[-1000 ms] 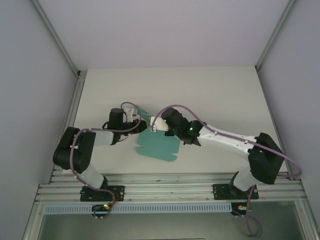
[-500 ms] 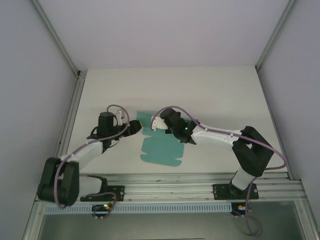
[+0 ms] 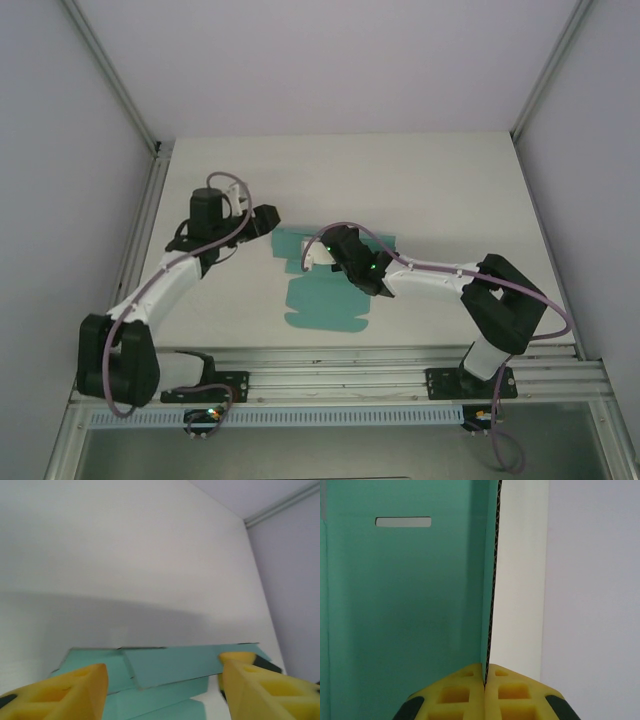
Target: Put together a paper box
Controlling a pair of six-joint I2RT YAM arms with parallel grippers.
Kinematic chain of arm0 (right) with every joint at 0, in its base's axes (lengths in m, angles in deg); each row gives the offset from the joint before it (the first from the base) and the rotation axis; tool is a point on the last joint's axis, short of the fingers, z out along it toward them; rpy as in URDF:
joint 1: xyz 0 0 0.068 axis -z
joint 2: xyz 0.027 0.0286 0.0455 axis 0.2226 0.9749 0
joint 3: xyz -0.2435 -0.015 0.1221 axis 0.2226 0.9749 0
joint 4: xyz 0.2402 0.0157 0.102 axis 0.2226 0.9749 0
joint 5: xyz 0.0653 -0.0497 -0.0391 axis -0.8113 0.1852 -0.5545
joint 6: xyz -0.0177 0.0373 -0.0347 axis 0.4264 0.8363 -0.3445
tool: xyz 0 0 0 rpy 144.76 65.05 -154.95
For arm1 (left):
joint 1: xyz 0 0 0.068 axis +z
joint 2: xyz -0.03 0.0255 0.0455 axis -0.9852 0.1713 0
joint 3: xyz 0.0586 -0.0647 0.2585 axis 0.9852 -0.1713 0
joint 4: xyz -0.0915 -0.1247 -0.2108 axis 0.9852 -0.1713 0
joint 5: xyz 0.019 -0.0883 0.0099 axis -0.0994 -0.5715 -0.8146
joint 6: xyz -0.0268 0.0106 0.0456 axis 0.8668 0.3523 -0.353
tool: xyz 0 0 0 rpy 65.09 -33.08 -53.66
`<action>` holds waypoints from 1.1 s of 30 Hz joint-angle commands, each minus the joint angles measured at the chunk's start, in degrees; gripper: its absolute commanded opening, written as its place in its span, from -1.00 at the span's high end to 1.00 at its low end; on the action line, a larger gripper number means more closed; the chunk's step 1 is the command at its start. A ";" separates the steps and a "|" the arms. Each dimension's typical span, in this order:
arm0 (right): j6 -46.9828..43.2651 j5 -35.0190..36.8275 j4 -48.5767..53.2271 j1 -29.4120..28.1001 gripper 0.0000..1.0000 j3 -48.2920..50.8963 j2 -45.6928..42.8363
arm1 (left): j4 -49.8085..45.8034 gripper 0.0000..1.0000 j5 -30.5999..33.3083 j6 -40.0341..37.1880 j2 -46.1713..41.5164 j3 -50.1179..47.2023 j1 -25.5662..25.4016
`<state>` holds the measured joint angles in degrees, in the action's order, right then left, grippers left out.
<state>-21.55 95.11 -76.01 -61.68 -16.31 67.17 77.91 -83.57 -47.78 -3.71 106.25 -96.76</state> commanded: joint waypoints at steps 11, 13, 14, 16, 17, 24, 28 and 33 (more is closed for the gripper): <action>4.63 -3.43 1.18 0.49 1.00 -0.56 -3.21 | 0.39 -0.02 -5.50 -1.89 9.79 2.38 -5.34; 5.58 -4.36 1.76 0.56 1.00 -0.65 -3.50 | 0.52 0.01 -6.32 -2.12 10.44 2.29 -5.83; 6.18 -4.51 2.22 0.66 1.00 -0.97 -3.43 | 0.80 0.06 -6.74 -1.93 10.69 2.31 -5.92; 7.26 -4.30 2.51 0.94 1.00 -1.41 -3.18 | 1.42 0.11 -9.46 -1.45 11.14 2.21 -6.55; 7.78 -4.14 2.28 1.09 1.00 -1.59 -3.06 | 1.55 0.11 -9.72 -0.90 11.15 2.09 -6.99; 11.60 -6.75 1.94 1.18 1.00 -1.70 -3.74 | 8.39 0.10 -9.35 4.95 11.19 -0.42 -9.31; 12.26 -6.72 1.72 1.18 1.00 -1.29 -3.76 | 16.84 0.04 -10.40 10.05 11.96 -2.11 -9.90; 15.21 -9.10 0.76 1.07 1.00 -0.22 -4.40 | 34.63 0.04 -12.92 20.97 16.10 -3.94 -10.42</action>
<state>-9.83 90.45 -72.79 -59.84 -16.39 64.61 98.59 -92.14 -35.34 9.62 103.00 -105.85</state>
